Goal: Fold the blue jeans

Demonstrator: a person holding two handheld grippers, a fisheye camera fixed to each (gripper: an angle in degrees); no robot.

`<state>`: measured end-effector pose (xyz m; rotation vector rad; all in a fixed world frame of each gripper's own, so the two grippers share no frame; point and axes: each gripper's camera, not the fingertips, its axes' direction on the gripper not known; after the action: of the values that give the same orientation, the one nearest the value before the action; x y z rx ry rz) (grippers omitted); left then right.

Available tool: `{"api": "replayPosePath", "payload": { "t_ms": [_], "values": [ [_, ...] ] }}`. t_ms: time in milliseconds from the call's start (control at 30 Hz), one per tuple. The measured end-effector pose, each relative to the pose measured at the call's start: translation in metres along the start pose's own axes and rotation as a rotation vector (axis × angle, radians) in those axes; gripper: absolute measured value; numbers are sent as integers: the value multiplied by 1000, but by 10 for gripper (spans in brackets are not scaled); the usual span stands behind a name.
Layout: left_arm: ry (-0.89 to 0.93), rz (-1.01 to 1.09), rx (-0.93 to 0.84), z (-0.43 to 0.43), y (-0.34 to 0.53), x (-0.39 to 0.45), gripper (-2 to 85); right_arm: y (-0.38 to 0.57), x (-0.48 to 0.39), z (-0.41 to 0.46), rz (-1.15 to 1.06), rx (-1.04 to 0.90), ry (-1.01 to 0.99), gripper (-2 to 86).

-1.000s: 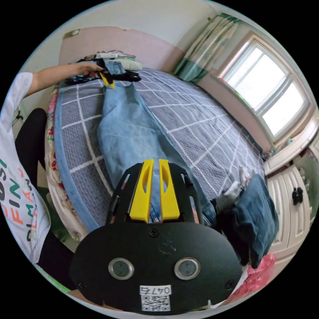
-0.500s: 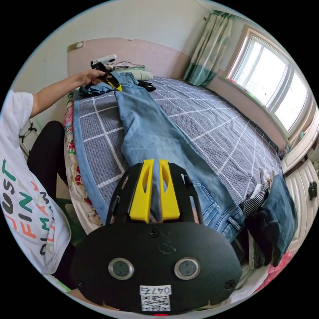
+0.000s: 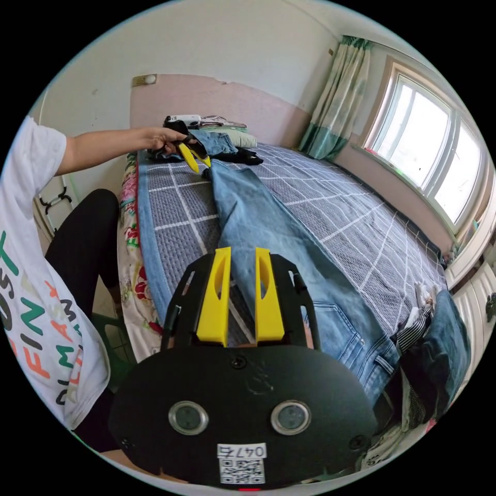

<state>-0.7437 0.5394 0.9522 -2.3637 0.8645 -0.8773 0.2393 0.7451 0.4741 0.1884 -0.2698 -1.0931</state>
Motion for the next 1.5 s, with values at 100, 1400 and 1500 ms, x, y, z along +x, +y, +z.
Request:
{"api": "replayPosePath", "payload": {
  "t_ms": [100,1400,1500],
  "values": [
    [1,-70,35,6,-4,-9,169,11,9,1,34,16,-14,27],
    [-350,228,236,76,50,77,9,92,136,-32,-144,-511,92,15],
    [-429,254,184,70,64,83,10,74,154,-53,-102,-504,4,12]
  ]
}}
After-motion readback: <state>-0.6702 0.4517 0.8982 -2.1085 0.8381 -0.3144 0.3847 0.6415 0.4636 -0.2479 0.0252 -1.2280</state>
